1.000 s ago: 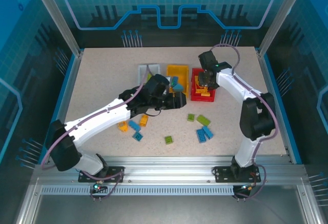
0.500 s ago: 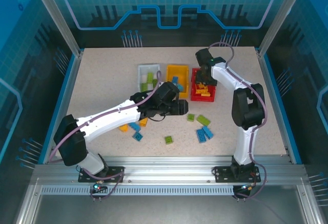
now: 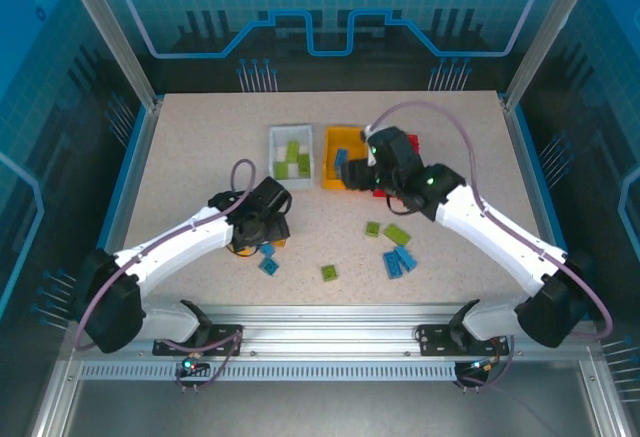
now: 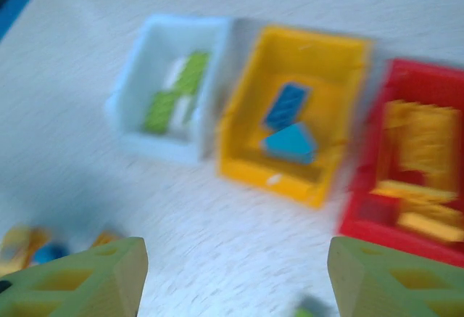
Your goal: Sort the legos into containers by color
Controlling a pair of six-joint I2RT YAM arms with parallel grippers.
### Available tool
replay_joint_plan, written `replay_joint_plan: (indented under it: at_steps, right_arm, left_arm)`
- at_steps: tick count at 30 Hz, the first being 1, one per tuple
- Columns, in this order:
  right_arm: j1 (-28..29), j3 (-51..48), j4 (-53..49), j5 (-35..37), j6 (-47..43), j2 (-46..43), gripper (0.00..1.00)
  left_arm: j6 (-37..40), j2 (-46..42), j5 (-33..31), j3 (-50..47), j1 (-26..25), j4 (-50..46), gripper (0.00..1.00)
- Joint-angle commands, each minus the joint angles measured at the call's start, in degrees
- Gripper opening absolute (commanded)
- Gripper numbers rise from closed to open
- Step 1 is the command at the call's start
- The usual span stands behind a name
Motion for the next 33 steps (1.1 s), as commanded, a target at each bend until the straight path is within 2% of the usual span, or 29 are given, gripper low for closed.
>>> replay_joint_plan:
  at_steps: [1, 4, 10, 18, 25, 29, 33]
  right_arm:
    - [3.6, -6.3, 8.0, -16.4, -3.9, -0.1, 0.68]
    - [8.2, -8.5, 8.6, -19.3, -5.0, -0.6, 0.68]
    - [12.6, -9.9, 9.1, -18.6, -3.3, -2.0, 0.69]
    - [13.5, -10.1, 9.6, -18.1, -2.2, -2.6, 0.69]
    - [13.9, -10.7, 10.1, -18.1, -1.7, -2.9, 0.69]
    - [13.9, -11.2, 9.9, -17.6, -1.6, -3.6, 0.69]
    - [14.0, -12.0, 9.7, -17.0, -1.4, -4.3, 0.69]
  left_arm:
    - [-9.4, -3.0, 3.8, -3.8, 1.9, 2.7, 0.79]
    - [-14.3, -3.1, 4.1, -5.2, 2.1, 5.4, 0.74]
    - [-20.2, -0.7, 3.5, -5.6, 2.6, 7.0, 0.69]
    - [-25.8, 1.4, 3.6, -9.4, 4.1, 10.2, 0.61]
    - [-25.7, 5.2, 5.0, -10.5, 5.4, 15.8, 0.57]
    - [-25.4, 7.3, 5.0, -10.2, 5.5, 16.7, 0.50]
    - [-25.4, 6.8, 4.5, -10.5, 5.4, 16.5, 0.35]
